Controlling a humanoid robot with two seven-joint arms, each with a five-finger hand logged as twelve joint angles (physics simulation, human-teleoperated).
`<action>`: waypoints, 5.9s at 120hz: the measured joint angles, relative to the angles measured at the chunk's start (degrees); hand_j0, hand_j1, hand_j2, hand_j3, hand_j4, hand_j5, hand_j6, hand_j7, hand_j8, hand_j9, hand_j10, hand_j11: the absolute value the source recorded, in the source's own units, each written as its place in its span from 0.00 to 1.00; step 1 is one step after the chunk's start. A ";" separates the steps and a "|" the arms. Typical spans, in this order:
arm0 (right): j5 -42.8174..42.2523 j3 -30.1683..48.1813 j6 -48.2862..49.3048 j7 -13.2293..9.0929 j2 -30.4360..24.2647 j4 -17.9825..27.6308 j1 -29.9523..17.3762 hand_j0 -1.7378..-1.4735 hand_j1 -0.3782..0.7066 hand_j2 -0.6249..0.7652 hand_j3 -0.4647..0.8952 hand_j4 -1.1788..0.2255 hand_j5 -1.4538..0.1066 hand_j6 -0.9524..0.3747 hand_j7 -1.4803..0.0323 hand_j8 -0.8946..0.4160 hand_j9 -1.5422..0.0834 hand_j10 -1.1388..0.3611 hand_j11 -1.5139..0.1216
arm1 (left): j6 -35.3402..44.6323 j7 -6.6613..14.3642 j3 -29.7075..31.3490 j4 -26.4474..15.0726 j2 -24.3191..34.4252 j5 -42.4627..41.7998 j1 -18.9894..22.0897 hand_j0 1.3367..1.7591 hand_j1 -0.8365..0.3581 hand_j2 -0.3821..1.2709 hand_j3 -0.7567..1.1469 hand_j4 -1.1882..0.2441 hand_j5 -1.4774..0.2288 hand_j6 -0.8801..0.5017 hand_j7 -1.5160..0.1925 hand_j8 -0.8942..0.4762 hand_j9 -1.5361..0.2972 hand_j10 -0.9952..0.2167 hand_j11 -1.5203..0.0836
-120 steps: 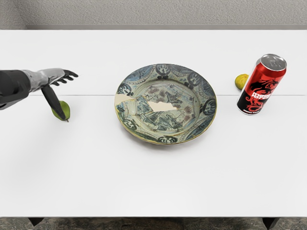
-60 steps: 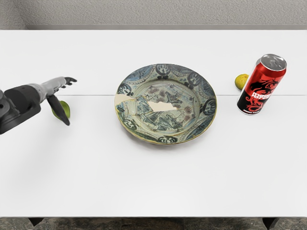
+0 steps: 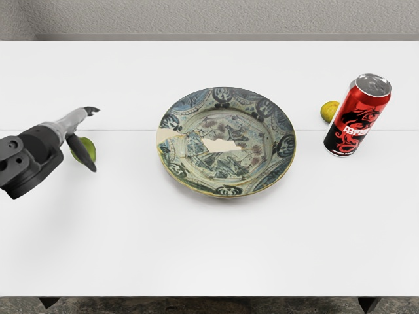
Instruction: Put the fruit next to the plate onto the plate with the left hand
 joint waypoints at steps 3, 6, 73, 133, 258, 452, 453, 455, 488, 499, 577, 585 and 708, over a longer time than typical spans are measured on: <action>0.00 -0.01 0.00 0.00 0.00 0.00 0.00 0.30 0.03 0.45 0.34 0.84 0.93 0.72 0.98 0.68 0.95 0.76 0.93 | 0.28 0.00 0.05 0.32 -0.03 -0.01 0.00 0.76 0.89 0.25 0.40 0.76 0.79 0.56 0.81 0.57 0.77 0.73 0.87; 0.00 -0.01 0.00 0.00 0.00 0.00 0.00 0.30 0.03 0.45 0.34 0.84 0.93 0.72 0.98 0.68 0.95 0.76 0.93 | 0.51 0.00 0.09 0.71 -0.11 -0.02 0.10 0.76 0.89 0.25 0.40 0.75 0.79 0.56 0.81 0.57 0.76 0.73 0.86; 0.00 -0.03 0.00 0.00 0.00 -0.02 0.00 0.30 0.03 0.45 0.34 0.84 0.93 0.72 0.98 0.68 0.95 0.76 0.93 | 6.41 0.00 1.60 3.12 -1.52 -0.70 1.41 0.76 0.72 0.27 0.40 0.64 0.66 0.44 0.68 0.45 0.64 0.59 0.73; -0.01 -0.03 0.00 0.00 0.00 -0.01 0.11 0.30 0.03 0.45 0.34 0.84 0.93 0.72 0.98 0.68 0.95 0.76 0.93 | 7.53 0.01 2.01 3.09 -1.51 -0.74 1.58 0.76 0.66 0.29 0.40 0.59 0.60 0.39 0.62 0.40 0.59 0.54 0.67; -0.01 -0.03 -0.07 0.00 0.00 -0.16 0.18 0.30 0.03 0.45 0.34 0.84 0.93 0.72 0.98 0.68 0.95 0.76 0.93 | 8.04 -0.02 2.00 2.83 -1.79 -2.18 1.67 0.76 0.50 0.47 0.40 0.44 0.44 0.25 0.46 0.35 0.44 0.36 0.49; -0.08 -0.09 0.00 0.00 0.00 0.00 0.44 0.30 0.03 0.45 0.34 0.84 0.93 0.72 0.98 0.68 0.95 0.76 0.93 | -10.59 0.02 0.97 -1.70 -5.59 -25.58 -23.22 0.76 0.44 0.63 0.40 0.34 0.31 0.23 0.34 0.34 0.33 0.31 0.37; -0.08 -0.09 0.00 0.00 0.00 0.01 0.44 0.30 0.03 0.45 0.34 0.84 0.93 0.72 0.98 0.68 0.95 0.76 0.93 | -10.65 0.01 0.97 -1.70 -5.84 -25.73 -23.41 0.76 0.44 0.63 0.40 0.35 0.31 0.24 0.33 0.34 0.33 0.32 0.37; -0.10 -0.10 0.00 0.00 0.00 0.02 0.44 0.30 0.03 0.45 0.34 0.84 0.93 0.72 0.98 0.68 0.95 0.76 0.93 | -10.73 0.00 0.97 -1.69 -6.42 -25.92 -23.67 0.76 0.44 0.63 0.40 0.34 0.31 0.23 0.34 0.33 0.33 0.32 0.37; -0.24 -0.65 0.02 0.00 0.00 0.20 0.44 0.30 0.03 0.45 0.34 0.84 0.93 0.72 0.98 0.68 0.95 0.76 0.93 | -11.43 -0.01 1.10 -0.85 -15.08 -28.19 -24.49 0.76 0.41 0.65 0.40 0.34 0.28 0.25 0.32 0.36 0.31 0.34 0.35; -0.25 -0.85 0.03 0.00 0.00 0.24 0.43 0.30 0.03 0.45 0.34 0.84 0.93 0.72 0.98 0.68 0.95 0.76 0.93 | -11.50 -0.01 1.16 -0.10 -17.21 -28.38 -24.43 0.76 0.42 0.64 0.40 0.34 0.27 0.26 0.32 0.36 0.30 0.34 0.34; -0.26 -0.99 0.09 0.00 0.00 0.77 0.43 0.30 0.03 0.45 0.34 0.84 0.93 0.72 0.98 0.68 0.95 0.76 0.93 | -9.82 0.00 0.06 8.74 -24.07 -28.02 -24.08 0.76 0.72 0.38 0.40 0.60 0.61 0.44 0.63 0.49 0.60 0.58 0.68; -0.26 -0.99 0.09 0.00 0.00 0.81 0.44 0.30 0.03 0.45 0.34 0.84 0.93 0.72 0.98 0.68 0.95 0.76 0.93 | -9.68 0.00 -0.06 8.76 -24.32 -28.11 -24.15 0.76 0.78 0.34 0.40 0.65 0.67 0.48 0.69 0.52 0.65 0.63 0.74; -0.18 -1.00 0.09 -0.03 0.00 3.02 0.39 0.30 0.03 0.45 0.34 0.84 0.93 0.72 0.98 0.68 0.95 0.76 0.93 | -34.88 0.00 -11.23 -9.13 10.10 -76.53 -10.35 0.76 0.97 0.23 0.40 0.81 0.85 0.62 0.87 0.64 0.82 0.80 0.93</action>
